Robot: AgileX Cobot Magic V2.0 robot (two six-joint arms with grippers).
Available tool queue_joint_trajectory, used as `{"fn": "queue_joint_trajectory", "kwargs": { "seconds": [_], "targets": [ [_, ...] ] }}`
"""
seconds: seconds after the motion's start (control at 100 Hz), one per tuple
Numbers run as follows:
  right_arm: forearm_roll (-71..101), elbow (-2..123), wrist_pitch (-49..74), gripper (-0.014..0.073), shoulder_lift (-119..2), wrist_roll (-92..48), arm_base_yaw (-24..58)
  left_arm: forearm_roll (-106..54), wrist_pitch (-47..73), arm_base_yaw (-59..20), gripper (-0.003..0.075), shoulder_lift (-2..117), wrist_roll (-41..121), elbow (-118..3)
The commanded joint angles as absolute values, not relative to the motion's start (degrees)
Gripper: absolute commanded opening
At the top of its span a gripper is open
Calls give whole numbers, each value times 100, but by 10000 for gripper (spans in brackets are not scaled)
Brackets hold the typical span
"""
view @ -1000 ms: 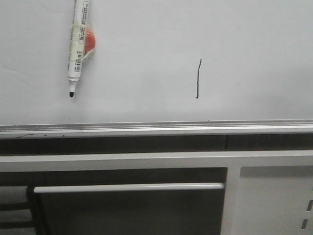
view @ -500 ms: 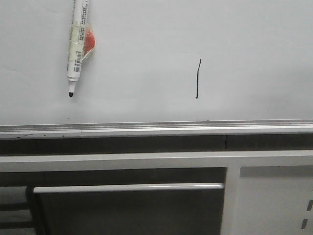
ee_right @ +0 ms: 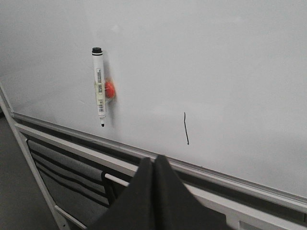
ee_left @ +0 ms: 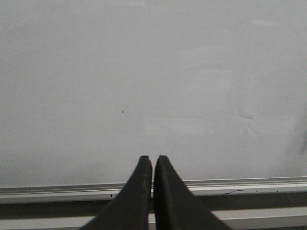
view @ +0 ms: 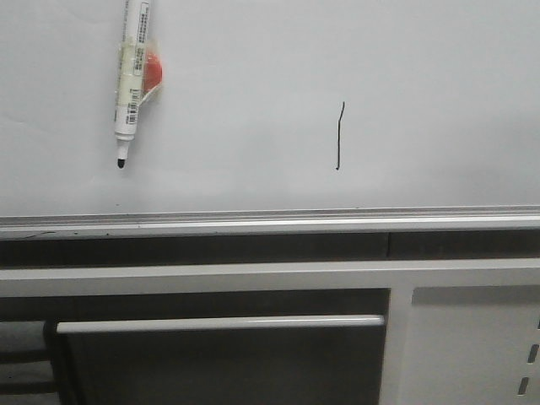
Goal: Write number 1 on whiteboard
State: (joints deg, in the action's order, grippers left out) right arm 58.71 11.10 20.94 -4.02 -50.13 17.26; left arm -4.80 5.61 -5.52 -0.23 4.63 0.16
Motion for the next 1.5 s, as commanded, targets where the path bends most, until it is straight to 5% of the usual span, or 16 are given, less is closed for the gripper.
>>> {"fn": "queue_joint_trajectory", "kwargs": {
  "seconds": [0.0, 0.96, 1.15, 1.49],
  "targets": [
    [6020, 1249, 1839, -64, -455, -5028, 1707, -602, 186, -589, -20, -155, 401, 248],
    [5739, 1212, 1107, -64, -467, -4977, 1707, -602, 186, -589, -20, -155, 401, 248],
    [1733, 992, 499, -64, -510, -1082, 1278, -602, 186, -589, -20, -155, 401, 248],
    [562, 18, 490, -64, -8, -316, -181, -602, 186, -578, -20, -155, 401, 248]
  ]
}}
